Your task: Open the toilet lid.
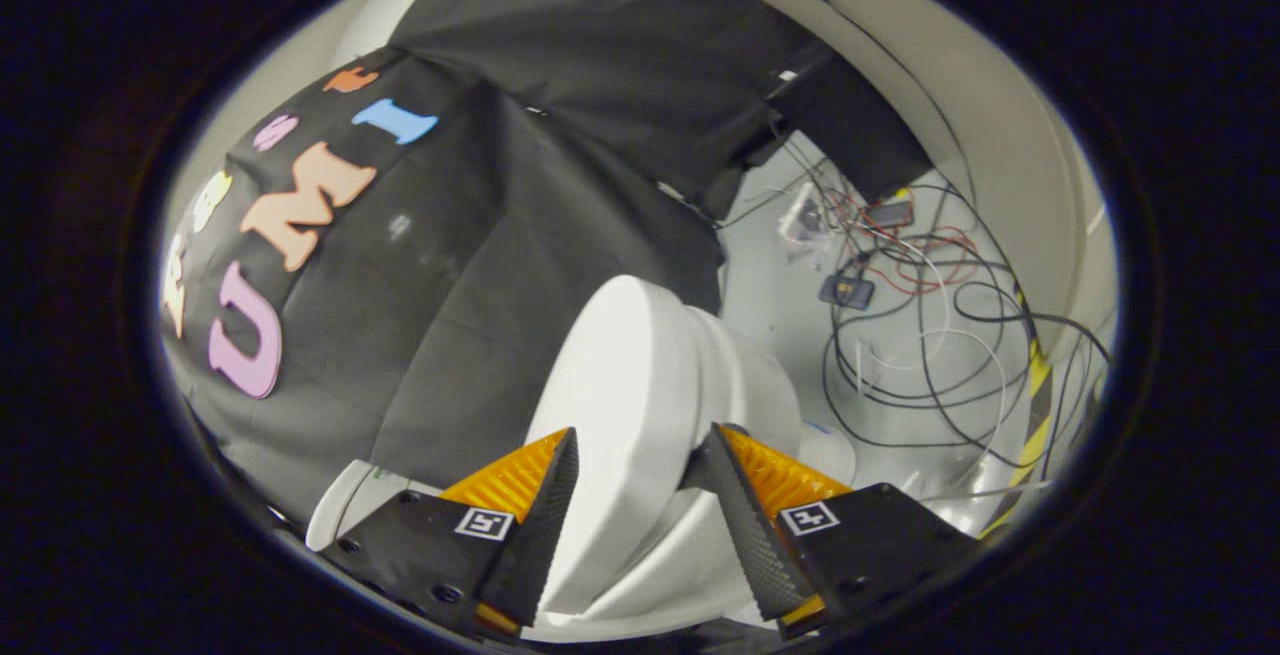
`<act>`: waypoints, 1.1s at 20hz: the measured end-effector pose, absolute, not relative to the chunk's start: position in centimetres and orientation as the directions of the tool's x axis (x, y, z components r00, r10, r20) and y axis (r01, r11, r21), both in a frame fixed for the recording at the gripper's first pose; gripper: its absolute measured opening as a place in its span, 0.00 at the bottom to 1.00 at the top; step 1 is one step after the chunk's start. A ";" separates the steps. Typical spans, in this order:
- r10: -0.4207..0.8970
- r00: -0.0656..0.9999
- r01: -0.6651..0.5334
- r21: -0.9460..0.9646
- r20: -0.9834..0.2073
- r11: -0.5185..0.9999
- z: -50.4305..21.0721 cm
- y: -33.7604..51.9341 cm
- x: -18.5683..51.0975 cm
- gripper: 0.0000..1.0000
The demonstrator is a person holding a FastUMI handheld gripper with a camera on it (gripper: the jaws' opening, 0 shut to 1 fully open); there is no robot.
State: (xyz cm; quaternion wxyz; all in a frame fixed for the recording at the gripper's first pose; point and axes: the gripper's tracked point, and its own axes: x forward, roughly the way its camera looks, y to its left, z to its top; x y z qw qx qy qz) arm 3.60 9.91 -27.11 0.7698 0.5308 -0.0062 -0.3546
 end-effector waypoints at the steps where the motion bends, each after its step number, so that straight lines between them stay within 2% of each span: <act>1: -0.560 0.746 0.522 0.838 -0.359 0.158 -27.1 9.7 3.3 0.77; 3: -0.572 0.741 0.504 0.854 -0.352 0.127 -27.2 9.3 3.4 0.70; 8: -0.590 0.712 0.546 0.828 -0.380 0.125 -27.7 8.2 2.7 0.69; 11: -0.540 0.729 0.542 0.836 -0.421 0.081 -28.9 8.5 3.1 0.69; 13: -0.478 0.752 0.554 0.828 -0.454 0.084 -30.3 9.5 4.5 0.33; 15: -0.418 0.786 0.542 0.833 -0.456 0.111 -30.2 10.2 5.7 0.33; 17: -0.431 0.777 0.545 0.832 -0.458 0.100 -31.0 9.5 6.2 0.33; 19: -0.415 0.796 0.518 0.850 -0.441 0.090 -29.5 9.8 5.4 0.10; 22: -0.435 0.793 0.530 0.835 -0.427 0.148 -28.1 10.0 5.4 0.03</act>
